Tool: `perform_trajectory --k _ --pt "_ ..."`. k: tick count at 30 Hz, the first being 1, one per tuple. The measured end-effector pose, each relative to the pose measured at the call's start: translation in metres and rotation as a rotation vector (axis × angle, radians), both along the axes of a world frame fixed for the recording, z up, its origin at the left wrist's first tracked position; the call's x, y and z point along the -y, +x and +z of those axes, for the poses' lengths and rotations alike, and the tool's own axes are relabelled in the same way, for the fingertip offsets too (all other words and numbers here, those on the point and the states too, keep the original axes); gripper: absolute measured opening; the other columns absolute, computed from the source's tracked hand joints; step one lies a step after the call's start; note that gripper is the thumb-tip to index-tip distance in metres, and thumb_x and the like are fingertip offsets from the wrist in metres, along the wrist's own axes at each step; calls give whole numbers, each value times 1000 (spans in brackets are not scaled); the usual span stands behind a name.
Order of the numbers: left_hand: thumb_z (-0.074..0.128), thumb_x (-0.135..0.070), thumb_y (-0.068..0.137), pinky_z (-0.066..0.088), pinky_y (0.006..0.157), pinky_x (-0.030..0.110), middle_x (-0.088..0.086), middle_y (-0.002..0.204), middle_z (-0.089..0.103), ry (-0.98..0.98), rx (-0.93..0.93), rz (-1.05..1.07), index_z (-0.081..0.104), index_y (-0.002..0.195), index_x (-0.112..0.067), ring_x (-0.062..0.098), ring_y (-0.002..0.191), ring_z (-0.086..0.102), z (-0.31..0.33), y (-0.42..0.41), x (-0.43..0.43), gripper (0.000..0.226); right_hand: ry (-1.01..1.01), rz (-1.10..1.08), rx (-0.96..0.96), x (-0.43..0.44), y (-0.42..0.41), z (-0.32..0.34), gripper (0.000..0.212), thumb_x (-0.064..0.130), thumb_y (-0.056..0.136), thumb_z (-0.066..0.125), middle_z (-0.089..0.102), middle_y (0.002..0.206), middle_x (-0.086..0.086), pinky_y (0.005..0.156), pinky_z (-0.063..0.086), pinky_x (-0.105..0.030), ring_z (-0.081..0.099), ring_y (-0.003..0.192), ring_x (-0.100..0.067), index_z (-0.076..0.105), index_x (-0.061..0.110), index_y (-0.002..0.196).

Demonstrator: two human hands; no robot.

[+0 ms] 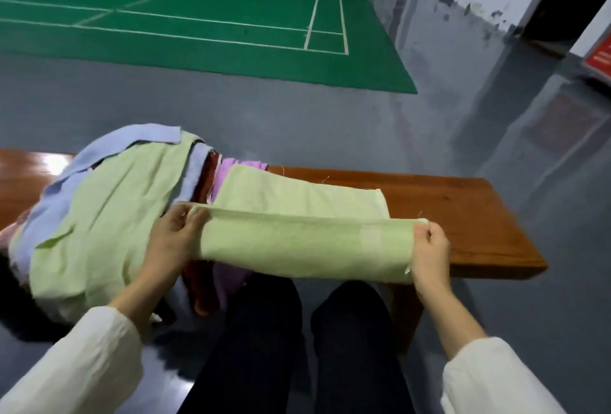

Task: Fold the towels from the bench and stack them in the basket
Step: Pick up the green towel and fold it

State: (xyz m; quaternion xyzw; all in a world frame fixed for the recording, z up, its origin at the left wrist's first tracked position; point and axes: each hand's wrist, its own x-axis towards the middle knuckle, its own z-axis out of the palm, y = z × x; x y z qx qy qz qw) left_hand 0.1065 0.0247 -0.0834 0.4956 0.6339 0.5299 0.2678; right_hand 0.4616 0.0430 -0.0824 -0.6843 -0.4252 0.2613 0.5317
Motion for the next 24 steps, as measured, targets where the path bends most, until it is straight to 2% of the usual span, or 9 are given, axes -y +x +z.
perform_trajectory --k 5,7,9,12,15,17,18,21,24 --pt "65 -11 89 39 63 9 1 74 56 -32 -47 -32 57 87 -9 2 67 48 1 23 -22 8 -5 135 283 -4 -35 -1 38 4 95 45 47 122 -1 93 37 -27 47 109 -15 48 12 132" --pt "66 -9 87 38 60 8 -4 70 56 -35 -31 -84 56 79 -15 -2 62 48 8 35 -33 14 27 328 281 -10 -66 4 40 5 93 51 50 128 -1 97 34 -20 47 117 -12 49 13 132" --pt "70 -12 84 40 63 11 -7 70 58 -77 -25 -190 58 74 -20 -5 63 49 13 43 -43 18 6 580 188 -16 -101 9 42 7 92 58 54 128 1 97 32 -12 48 120 -7 49 14 133" --pt "76 -23 79 42 66 13 -10 70 62 -130 33 -360 63 75 -20 -2 67 53 20 51 -54 14 -75 786 85 -31 -143 8 44 9 88 64 58 126 5 101 35 -15 50 118 -2 53 15 130" --pt "73 -18 82 41 65 10 -6 71 63 -105 -8 -389 66 78 -10 -1 67 53 25 51 -69 11 -125 796 41 -57 -164 2 19 5 87 61 69 100 -1 89 48 -29 62 95 -13 68 12 103" --pt "70 -15 84 40 62 9 -3 70 62 -121 -10 -361 66 80 -4 -2 64 52 25 44 -84 12 -148 766 34 -72 -171 -3 7 11 88 62 61 75 1 72 45 -34 55 73 -15 64 13 82" --pt "70 -16 85 39 60 9 -3 70 61 -142 -28 -345 67 81 -4 -2 62 51 23 38 -94 13 -139 743 30 -78 -174 -4 16 15 89 63 52 67 2 66 40 -34 46 67 -14 58 13 74" --pt "65 -30 89 46 70 23 -3 77 65 -196 -114 -224 67 86 -11 9 72 58 8 18 -127 20 -95 685 -43 -92 -184 -9 24 23 89 64 47 67 -2 62 37 -34 41 65 -15 54 7 74" --pt "56 -36 93 40 88 35 10 110 60 -352 -394 -47 59 108 -11 26 104 55 -14 6 -152 29 -99 620 -106 -104 -190 -14 17 21 91 61 58 78 -5 72 47 -38 50 73 -17 59 5 84"
